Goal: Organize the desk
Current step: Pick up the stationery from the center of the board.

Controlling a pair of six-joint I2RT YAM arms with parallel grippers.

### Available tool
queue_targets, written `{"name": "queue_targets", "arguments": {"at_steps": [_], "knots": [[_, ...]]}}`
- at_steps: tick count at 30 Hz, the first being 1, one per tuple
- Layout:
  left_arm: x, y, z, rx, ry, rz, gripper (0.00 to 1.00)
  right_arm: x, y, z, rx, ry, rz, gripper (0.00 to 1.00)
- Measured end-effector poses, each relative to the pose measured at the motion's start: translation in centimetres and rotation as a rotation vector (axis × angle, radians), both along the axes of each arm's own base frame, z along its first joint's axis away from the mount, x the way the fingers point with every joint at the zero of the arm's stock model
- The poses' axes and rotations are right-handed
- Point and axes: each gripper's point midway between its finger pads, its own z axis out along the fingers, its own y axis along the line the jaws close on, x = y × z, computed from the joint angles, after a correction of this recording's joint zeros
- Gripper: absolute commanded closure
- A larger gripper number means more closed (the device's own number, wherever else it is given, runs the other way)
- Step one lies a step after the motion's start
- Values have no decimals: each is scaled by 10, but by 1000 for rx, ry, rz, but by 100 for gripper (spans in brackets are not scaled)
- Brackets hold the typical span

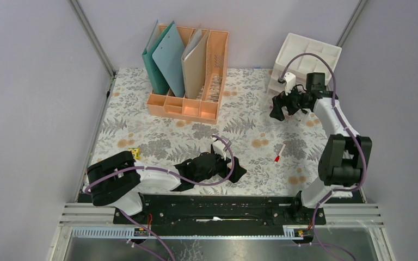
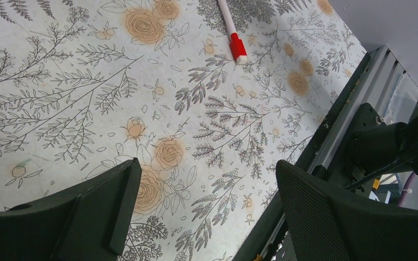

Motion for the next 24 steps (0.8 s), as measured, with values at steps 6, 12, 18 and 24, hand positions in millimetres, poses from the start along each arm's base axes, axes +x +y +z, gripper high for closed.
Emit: {"name": "queue_targets", "arguments": {"at_steps": [6,12,18,24], "knots": [[6,-16,0,8,-29,-21,1,-34,1,30,13,-50,-61,0],[9,-37,1,7,-38,-53,1,-64,-4,-4,13,76,-167,3],[9,-26,-2,29,-54,-36,1,-103,-16,-55,-51,252,-264,35],[10,-7,13,11,-84,5,1,-115,-23,-70,-94,292,-305,49]]}}
